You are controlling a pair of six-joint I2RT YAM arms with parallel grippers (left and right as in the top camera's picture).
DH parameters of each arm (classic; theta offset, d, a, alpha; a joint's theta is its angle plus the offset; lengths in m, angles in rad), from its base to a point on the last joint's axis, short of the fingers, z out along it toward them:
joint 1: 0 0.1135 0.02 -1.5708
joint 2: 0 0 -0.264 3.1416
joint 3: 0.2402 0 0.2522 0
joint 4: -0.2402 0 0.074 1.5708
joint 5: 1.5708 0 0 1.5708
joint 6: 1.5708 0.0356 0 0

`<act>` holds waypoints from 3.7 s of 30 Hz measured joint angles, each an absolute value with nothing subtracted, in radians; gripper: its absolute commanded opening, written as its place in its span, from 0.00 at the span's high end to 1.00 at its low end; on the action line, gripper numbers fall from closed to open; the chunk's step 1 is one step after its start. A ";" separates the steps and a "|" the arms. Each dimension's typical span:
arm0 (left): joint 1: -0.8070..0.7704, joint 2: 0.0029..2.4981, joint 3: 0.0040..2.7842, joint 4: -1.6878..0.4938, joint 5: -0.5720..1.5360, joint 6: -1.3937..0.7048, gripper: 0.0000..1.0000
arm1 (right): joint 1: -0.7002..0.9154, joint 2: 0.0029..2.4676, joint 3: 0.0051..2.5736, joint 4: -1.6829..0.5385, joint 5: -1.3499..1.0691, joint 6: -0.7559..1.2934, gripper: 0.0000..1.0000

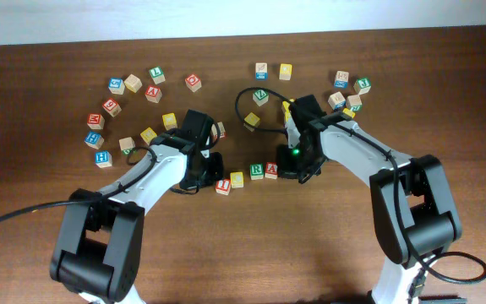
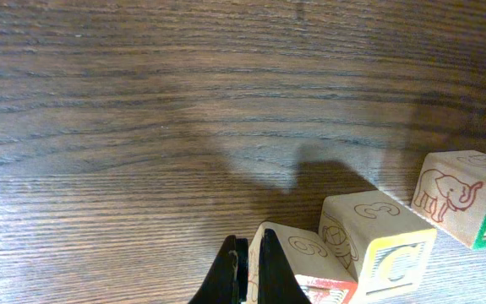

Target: Spell out ICRA

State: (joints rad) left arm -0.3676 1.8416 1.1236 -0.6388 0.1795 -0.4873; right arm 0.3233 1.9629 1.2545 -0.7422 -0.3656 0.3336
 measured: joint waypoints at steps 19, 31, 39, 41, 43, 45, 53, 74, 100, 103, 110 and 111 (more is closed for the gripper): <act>-0.242 1.807 1.198 -1.002 0.180 -0.517 1.00 | 0.316 1.953 1.386 -0.984 -0.266 0.303 0.96; -0.429 1.803 1.103 -0.823 0.189 -0.603 1.00 | 0.316 1.953 1.386 -0.980 -0.259 0.302 0.96; -0.453 1.848 1.101 -0.718 0.185 -0.611 1.00 | 0.316 1.953 1.386 -0.973 -0.259 0.303 0.96; -0.453 1.856 1.101 -0.705 0.187 -0.614 1.00 | 0.316 1.953 1.386 -0.972 -0.259 0.303 0.96; -0.453 1.858 1.101 -0.691 0.187 -0.615 1.00 | 0.316 1.953 1.386 -0.969 -0.259 0.303 0.96; -0.453 1.859 1.101 -0.674 0.187 -0.615 1.00 | 0.316 1.953 1.386 -0.968 -0.259 0.302 0.96; -0.453 1.859 1.100 -0.624 0.228 -0.615 1.00 | 0.316 1.953 1.386 -0.965 -0.259 0.302 0.96; -0.360 1.842 1.188 -0.641 -0.014 -0.614 1.00 | 0.325 1.954 1.493 -0.735 -0.299 0.307 0.96; -0.271 1.882 1.188 -0.639 0.053 -0.622 1.00 | 0.480 2.098 1.496 -0.749 -0.312 0.447 0.96; -0.271 1.882 1.188 -0.639 0.053 -0.622 1.00 | 0.480 2.098 1.496 -0.752 -0.316 0.443 0.96; -0.294 1.882 1.188 -0.633 0.053 -0.614 1.00 | 0.452 2.099 1.700 -0.944 -0.324 0.422 0.96; -0.311 1.882 1.188 -0.625 0.053 -0.610 1.00 | 0.434 2.099 1.753 -0.984 -0.324 0.415 0.96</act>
